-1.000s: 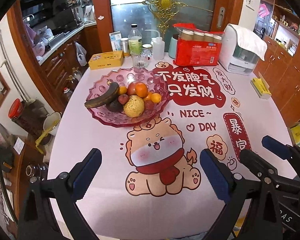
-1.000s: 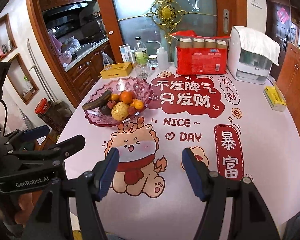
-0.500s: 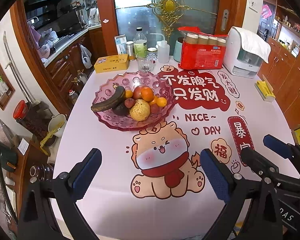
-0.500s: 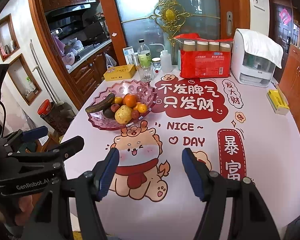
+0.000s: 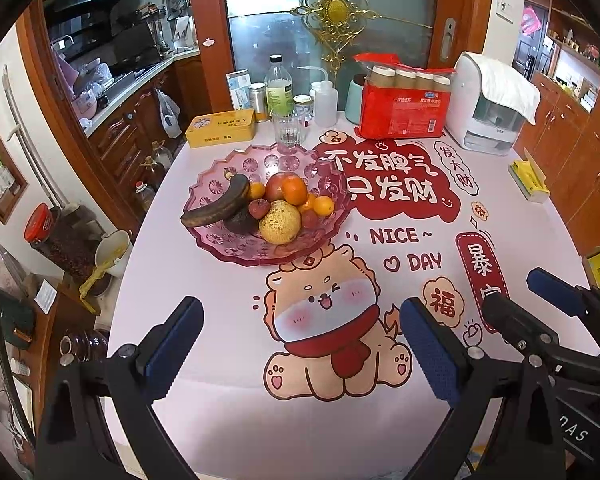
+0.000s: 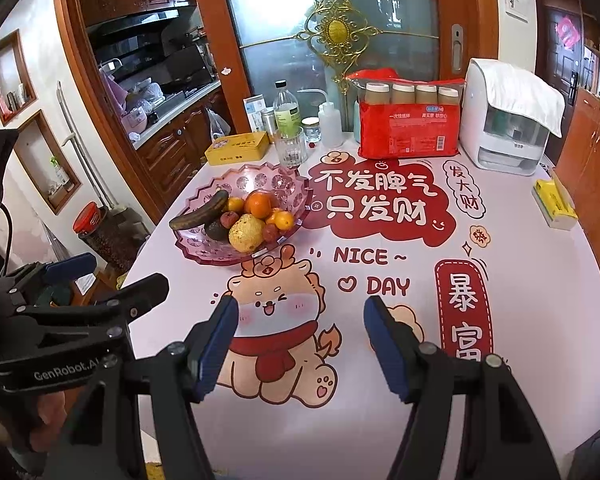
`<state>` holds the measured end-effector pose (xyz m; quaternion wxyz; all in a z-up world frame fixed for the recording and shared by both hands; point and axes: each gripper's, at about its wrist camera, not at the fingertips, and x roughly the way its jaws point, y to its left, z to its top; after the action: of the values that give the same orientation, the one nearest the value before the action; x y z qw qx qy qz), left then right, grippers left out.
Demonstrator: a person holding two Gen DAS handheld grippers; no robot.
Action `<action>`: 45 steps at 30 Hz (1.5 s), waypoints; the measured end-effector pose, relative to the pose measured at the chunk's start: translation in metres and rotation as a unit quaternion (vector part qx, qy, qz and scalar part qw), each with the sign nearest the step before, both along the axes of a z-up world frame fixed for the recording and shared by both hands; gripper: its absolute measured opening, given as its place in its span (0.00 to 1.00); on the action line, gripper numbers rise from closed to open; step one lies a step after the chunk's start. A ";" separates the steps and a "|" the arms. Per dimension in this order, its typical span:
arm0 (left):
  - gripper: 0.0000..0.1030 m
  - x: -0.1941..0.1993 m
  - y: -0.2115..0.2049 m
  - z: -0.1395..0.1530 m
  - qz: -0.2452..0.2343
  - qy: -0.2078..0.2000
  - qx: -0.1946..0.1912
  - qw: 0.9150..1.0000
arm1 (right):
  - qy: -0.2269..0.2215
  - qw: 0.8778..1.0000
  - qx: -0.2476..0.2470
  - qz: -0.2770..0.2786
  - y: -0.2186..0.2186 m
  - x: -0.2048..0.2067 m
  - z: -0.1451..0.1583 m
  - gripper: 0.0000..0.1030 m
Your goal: Organize fruits
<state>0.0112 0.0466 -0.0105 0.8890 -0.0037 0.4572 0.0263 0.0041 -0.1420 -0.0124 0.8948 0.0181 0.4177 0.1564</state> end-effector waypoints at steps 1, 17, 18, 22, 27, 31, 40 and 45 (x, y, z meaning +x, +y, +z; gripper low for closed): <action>0.95 0.001 0.001 0.000 -0.001 0.001 0.000 1.000 | 0.000 1.000 0.000 0.000 0.000 0.000 0.000 0.64; 0.95 0.005 0.003 0.000 -0.003 0.002 -0.001 1.000 | 0.001 1.000 0.001 -0.001 0.002 0.003 0.000 0.64; 0.95 0.006 0.004 0.000 -0.003 0.003 -0.001 1.000 | 0.001 1.000 0.001 -0.001 0.002 0.002 0.000 0.64; 0.95 0.005 0.006 -0.002 -0.004 0.004 -0.003 1.000 | 0.002 1.000 0.001 -0.001 0.002 0.002 0.000 0.64; 0.95 0.006 0.006 -0.002 -0.005 0.005 -0.004 1.000 | 0.002 1.000 0.001 -0.001 0.002 0.003 0.000 0.64; 0.95 0.004 0.008 -0.006 -0.007 0.006 -0.004 1.000 | 0.002 1.000 0.001 -0.001 0.002 0.003 0.000 0.64; 0.95 0.002 0.006 -0.011 -0.010 0.008 -0.006 1.000 | 0.003 1.000 0.000 -0.003 0.002 0.005 0.000 0.64; 0.95 0.005 0.007 -0.011 -0.018 0.012 -0.007 1.000 | 0.005 1.000 0.000 -0.009 0.002 0.004 -0.002 0.64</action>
<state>0.0162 0.0531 -0.0218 0.8839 -0.0012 0.4676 0.0068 0.0076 -0.1403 -0.0144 0.8941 0.0224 0.4220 0.1483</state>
